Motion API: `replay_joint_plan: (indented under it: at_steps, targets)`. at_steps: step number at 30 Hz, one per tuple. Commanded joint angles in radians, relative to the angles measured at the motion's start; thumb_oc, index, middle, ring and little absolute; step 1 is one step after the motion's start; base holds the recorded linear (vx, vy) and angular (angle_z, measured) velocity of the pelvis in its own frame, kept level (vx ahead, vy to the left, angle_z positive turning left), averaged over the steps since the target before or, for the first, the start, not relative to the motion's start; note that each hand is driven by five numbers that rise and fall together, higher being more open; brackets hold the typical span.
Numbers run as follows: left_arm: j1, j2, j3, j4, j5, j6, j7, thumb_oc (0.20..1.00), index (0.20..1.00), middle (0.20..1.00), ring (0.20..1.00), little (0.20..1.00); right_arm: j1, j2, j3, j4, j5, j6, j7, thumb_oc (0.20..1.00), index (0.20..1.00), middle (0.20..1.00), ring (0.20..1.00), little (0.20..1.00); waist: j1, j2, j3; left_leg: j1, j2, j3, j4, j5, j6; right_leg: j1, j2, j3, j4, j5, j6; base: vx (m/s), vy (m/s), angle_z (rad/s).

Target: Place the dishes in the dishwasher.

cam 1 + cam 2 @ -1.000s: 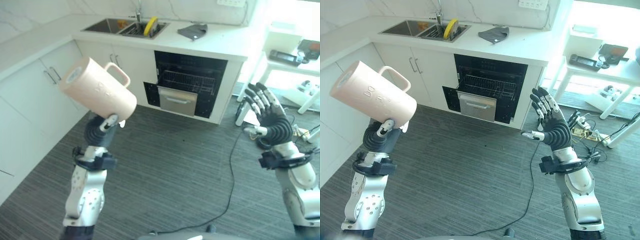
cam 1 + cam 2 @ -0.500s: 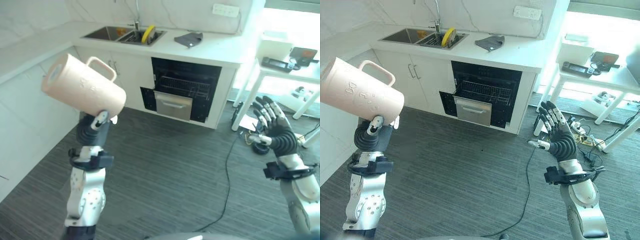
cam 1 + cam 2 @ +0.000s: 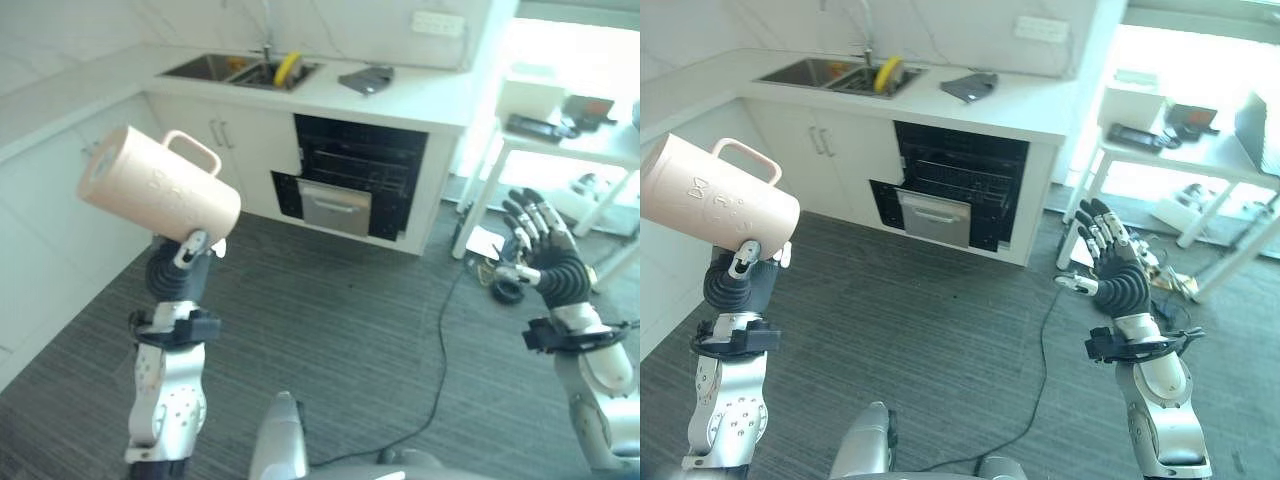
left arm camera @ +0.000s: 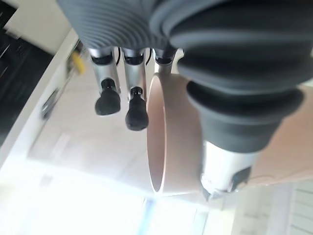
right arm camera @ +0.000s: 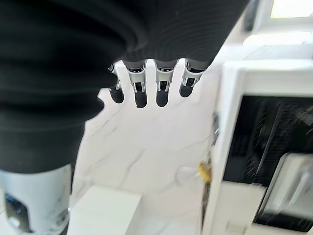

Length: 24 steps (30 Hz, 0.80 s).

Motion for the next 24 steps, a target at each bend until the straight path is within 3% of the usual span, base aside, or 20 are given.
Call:
replay_joint_plan:
  at_steps: [1, 2, 3, 4, 5, 7, 11, 13, 15, 17, 20, 22, 23, 24]
  targets:
    - [0.060, 0.026, 0.039, -0.125, -0.019, -0.097, -0.023, 0.200, 0.200, 0.200, 0.200, 0.200, -0.034, -0.036, -0.074, -0.060, 0.027, -0.077, 0.074, 1.000, 1.000, 1.000, 1.000, 1.000, 0.044, 0.052, 0.019, 0.243, 0.086, -0.081, -0.335, 0.155, -0.081, 0.246, 0.038, 0.134, -0.134, -0.091, 0.003, 0.39, 0.548, -0.85]
    - [0.051, 0.024, 0.032, -0.115, -0.041, -0.093, -0.009, 0.200, 0.200, 0.200, 0.200, 0.200, -0.047, -0.052, -0.061, -0.058, 0.029, -0.082, 0.056, 1.000, 1.000, 1.000, 1.000, 1.000, 0.050, 0.050, 0.000, 0.250, 0.073, -0.081, -0.335, 0.098, -0.082, 0.268, 0.003, 0.132, -0.130, -0.106, 0.027, 0.31, 0.464, -0.86]
    - [0.040, 0.028, 0.032, -0.104, -0.045, -0.090, -0.013, 0.200, 0.200, 0.200, 0.200, 0.200, -0.051, -0.057, -0.061, -0.057, 0.044, -0.081, 0.050, 1.000, 1.000, 1.000, 1.000, 1.000, 0.049, 0.049, -0.005, 0.258, 0.070, -0.062, -0.335, 0.092, -0.080, 0.275, -0.013, 0.126, -0.123, -0.113, 0.039, 0.43, 0.696, -0.77]
    - [-0.006, 0.043, 0.027, -0.080, -0.028, -0.073, -0.039, 0.200, 0.200, 0.200, 0.200, 0.200, -0.043, -0.046, -0.078, -0.068, 0.064, -0.081, 0.028, 1.000, 1.000, 1.000, 1.000, 1.000, 0.044, 0.050, -0.021, 0.285, 0.029, -0.032, -0.335, 0.064, -0.065, 0.269, -0.062, 0.092, -0.058, -0.129, 0.082, 0.31, 0.512, -0.53]
    - [-0.010, 0.047, 0.025, -0.083, -0.028, -0.071, -0.040, 0.200, 0.200, 0.200, 0.200, 0.200, -0.038, -0.043, -0.082, -0.075, 0.065, -0.078, 0.023, 1.000, 1.000, 1.000, 1.000, 1.000, 0.046, 0.049, -0.022, 0.288, 0.019, -0.038, -0.335, 0.060, -0.061, 0.263, -0.073, 0.088, -0.039, -0.126, 0.090, 0.32, 0.538, -0.23]
    - [-0.031, 0.052, 0.025, -0.096, -0.019, -0.045, -0.053, 0.200, 0.200, 0.200, 0.200, 0.200, -0.021, -0.016, -0.084, -0.102, 0.068, -0.066, 0.003, 1.000, 1.000, 1.000, 1.000, 1.000, 0.048, 0.040, -0.030, 0.313, -0.035, -0.035, -0.335, 0.031, -0.031, 0.224, -0.125, 0.054, 0.067, -0.066, 0.118, 0.29, 0.438, 0.22]
    - [-0.065, 0.054, 0.015, -0.094, 0.000, 0.006, -0.073, 0.200, 0.200, 0.200, 0.200, 0.200, -0.011, 0.030, -0.054, -0.106, -0.002, -0.069, -0.027, 1.000, 1.000, 1.000, 1.000, 1.000, 0.053, 0.044, -0.038, 0.350, -0.115, -0.078, -0.335, -0.004, 0.035, 0.145, -0.158, 0.059, 0.260, 0.018, 0.104, 0.29, 0.438, 0.94]
    - [-0.076, 0.051, -0.004, -0.098, 0.008, 0.028, -0.045, 0.200, 0.200, 0.200, 0.200, 0.200, -0.017, 0.054, -0.020, -0.088, -0.040, -0.057, -0.030, 1.000, 1.000, 1.000, 1.000, 1.000, 0.060, 0.059, -0.036, 0.390, -0.152, -0.074, -0.335, -0.033, 0.062, 0.065, -0.189, 0.018, 0.406, 0.078, 0.088, 0.34, 0.518, 0.47]
    - [-0.066, 0.054, 0.002, -0.104, 0.010, 0.018, -0.025, 0.200, 0.200, 0.200, 0.200, 0.200, -0.023, 0.051, -0.011, -0.079, -0.037, -0.054, -0.014, 1.000, 1.000, 1.000, 1.000, 1.000, 0.057, 0.061, -0.028, 0.401, -0.148, -0.054, -0.335, -0.041, 0.062, 0.026, -0.155, 0.004, 0.391, 0.050, 0.081, 0.16, 0.174, -0.25]
    - [-0.059, 0.062, 0.007, -0.100, 0.009, 0.004, -0.017, 0.200, 0.200, 0.200, 0.200, 0.200, -0.043, 0.036, -0.014, -0.058, -0.017, -0.052, 0.001, 1.000, 1.000, 1.000, 1.000, 1.000, 0.067, 0.044, -0.020, 0.406, -0.154, -0.033, -0.335, -0.049, 0.060, 0.033, -0.086, -0.061, 0.286, 0.017, 0.082, 0.15, -0.007, -0.69]
    - [-0.049, 0.060, 0.012, -0.096, 0.026, -0.013, -0.011, 0.200, 0.200, 0.200, 0.200, 0.200, -0.073, 0.025, -0.019, -0.044, 0.008, -0.053, 0.021, 1.000, 1.000, 1.000, 1.000, 1.000, 0.081, 0.030, -0.007, 0.423, -0.149, -0.006, -0.335, -0.064, 0.049, 0.052, -0.063, -0.145, 0.142, 0.012, 0.079, 0.13, -0.109, -0.89]
    - [-0.041, 0.057, 0.016, -0.100, 0.031, -0.007, -0.012, 0.200, 0.200, 0.200, 0.200, 0.200, -0.071, 0.020, -0.021, -0.046, 0.022, -0.059, 0.021, 1.000, 1.000, 1.000, 1.000, 1.000, 0.077, 0.025, -0.008, 0.427, -0.145, 0.006, -0.335, -0.071, 0.043, 0.061, -0.037, -0.150, 0.046, -0.002, 0.072, 0.23, -0.257, -0.81]
    - [-0.027, 0.050, 0.012, -0.107, 0.044, 0.005, -0.014, 0.200, 0.200, 0.200, 0.200, 0.200, -0.065, 0.016, -0.014, -0.048, 0.039, -0.063, 0.011, 1.000, 1.000, 1.000, 1.000, 1.000, 0.068, 0.024, -0.021, 0.435, -0.143, 0.023, -0.335, -0.087, 0.037, 0.085, -0.013, -0.140, -0.094, 0.017, 0.061, 0.29, -0.331, -0.39]
    - [-0.024, 0.049, 0.009, -0.107, 0.048, 0.001, -0.012, 0.200, 0.200, 0.200, 0.200, 0.200, -0.068, 0.019, -0.009, -0.047, 0.038, -0.063, 0.013, 1.000, 1.000, 1.000, 1.000, 1.000, 0.064, 0.024, -0.022, 0.442, -0.143, 0.028, -0.335, -0.091, 0.037, 0.079, -0.011, -0.139, -0.104, 0.028, 0.062, 0.33, -0.386, -0.09]
